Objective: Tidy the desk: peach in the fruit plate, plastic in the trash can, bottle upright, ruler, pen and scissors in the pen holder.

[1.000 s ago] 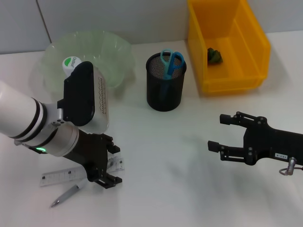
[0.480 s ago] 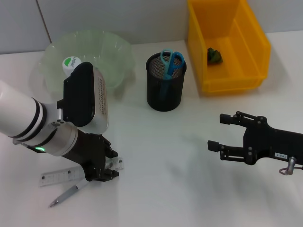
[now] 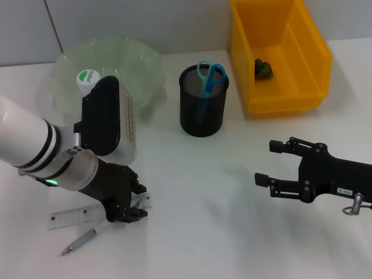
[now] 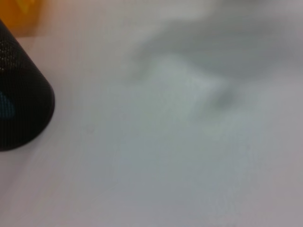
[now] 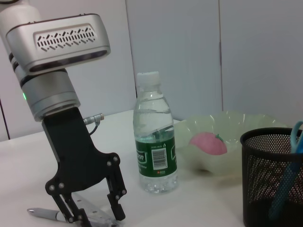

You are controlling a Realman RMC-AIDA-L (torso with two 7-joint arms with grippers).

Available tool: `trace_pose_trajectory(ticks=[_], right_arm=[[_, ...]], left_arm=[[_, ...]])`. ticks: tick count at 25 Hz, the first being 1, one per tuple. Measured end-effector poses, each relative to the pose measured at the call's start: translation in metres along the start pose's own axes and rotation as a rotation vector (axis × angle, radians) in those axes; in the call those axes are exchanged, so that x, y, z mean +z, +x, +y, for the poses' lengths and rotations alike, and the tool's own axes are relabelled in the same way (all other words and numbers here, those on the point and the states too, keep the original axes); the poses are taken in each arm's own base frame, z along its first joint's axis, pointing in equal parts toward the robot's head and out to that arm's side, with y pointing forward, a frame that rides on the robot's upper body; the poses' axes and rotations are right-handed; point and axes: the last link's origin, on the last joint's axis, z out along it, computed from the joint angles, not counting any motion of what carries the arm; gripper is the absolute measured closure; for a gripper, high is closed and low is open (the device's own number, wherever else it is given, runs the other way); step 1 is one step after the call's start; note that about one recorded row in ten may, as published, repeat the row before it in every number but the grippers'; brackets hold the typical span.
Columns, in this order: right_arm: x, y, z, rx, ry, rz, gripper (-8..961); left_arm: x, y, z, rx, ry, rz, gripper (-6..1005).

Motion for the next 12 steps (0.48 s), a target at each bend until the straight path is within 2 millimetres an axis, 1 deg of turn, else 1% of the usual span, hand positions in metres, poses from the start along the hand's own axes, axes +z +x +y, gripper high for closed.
trace_pose_trajectory(ticks=[12], right_arm=[[0.0005, 0.0014, -0.0010, -0.003, 0.003, 0.014, 120]], left_arm=[[-0.0002, -0.0002, -0.0015, 0.001, 0.001, -0.022, 541]])
